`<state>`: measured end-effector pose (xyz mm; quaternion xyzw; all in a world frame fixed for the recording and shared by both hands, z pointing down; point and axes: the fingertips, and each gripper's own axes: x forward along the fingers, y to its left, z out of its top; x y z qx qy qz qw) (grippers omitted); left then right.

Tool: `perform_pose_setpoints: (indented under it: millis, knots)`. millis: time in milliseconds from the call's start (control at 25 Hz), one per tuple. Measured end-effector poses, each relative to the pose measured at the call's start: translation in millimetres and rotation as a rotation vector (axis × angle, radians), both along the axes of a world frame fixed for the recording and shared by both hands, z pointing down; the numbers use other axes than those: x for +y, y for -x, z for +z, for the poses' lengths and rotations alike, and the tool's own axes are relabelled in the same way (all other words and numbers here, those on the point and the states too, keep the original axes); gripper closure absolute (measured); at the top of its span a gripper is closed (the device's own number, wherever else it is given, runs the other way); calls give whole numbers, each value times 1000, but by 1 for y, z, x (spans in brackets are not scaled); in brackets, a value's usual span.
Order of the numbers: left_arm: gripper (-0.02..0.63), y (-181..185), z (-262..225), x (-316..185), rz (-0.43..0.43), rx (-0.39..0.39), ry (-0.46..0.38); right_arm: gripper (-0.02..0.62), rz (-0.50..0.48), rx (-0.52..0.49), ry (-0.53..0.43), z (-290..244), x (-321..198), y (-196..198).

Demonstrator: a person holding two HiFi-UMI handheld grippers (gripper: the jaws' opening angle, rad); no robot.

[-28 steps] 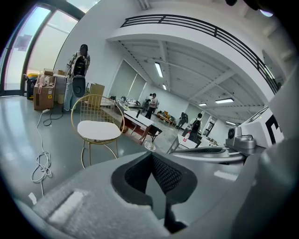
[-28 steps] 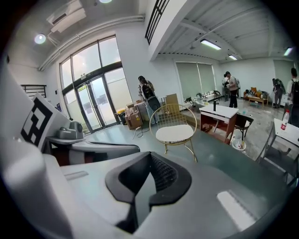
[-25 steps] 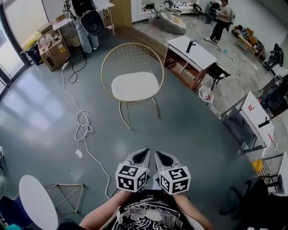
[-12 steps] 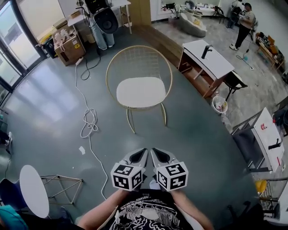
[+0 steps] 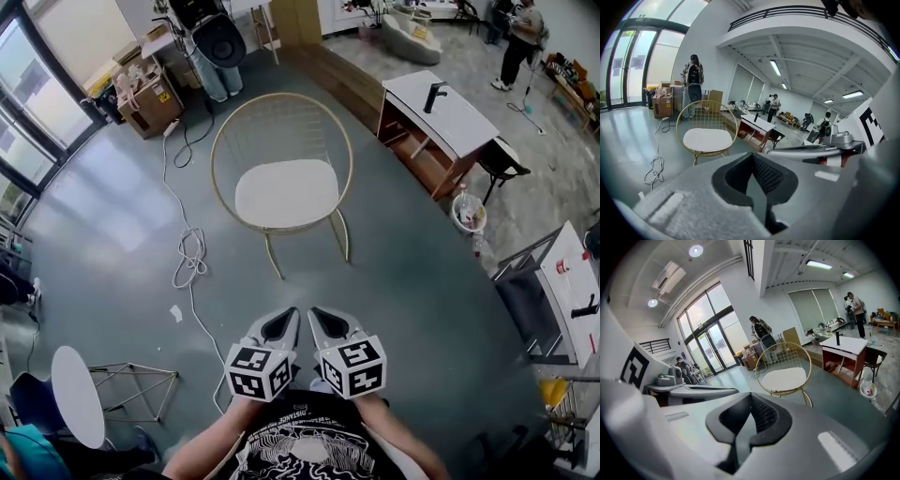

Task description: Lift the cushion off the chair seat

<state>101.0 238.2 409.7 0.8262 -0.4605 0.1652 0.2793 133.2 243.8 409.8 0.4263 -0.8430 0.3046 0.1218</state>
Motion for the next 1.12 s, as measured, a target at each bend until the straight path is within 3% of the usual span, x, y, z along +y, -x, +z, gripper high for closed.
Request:
perform_pose_setpoints:
  millis: [360,680,1120]
  knots:
    - [611,-28,9,-22,31,28,8,597,30,14,39,15,-18,-24]
    - [611,-30,15,-95,55,89,6,597,58,84,34,15,-82,-28]
    - [611,12,25,-194,30,200,65,597,14,166,88,21,-176,18]
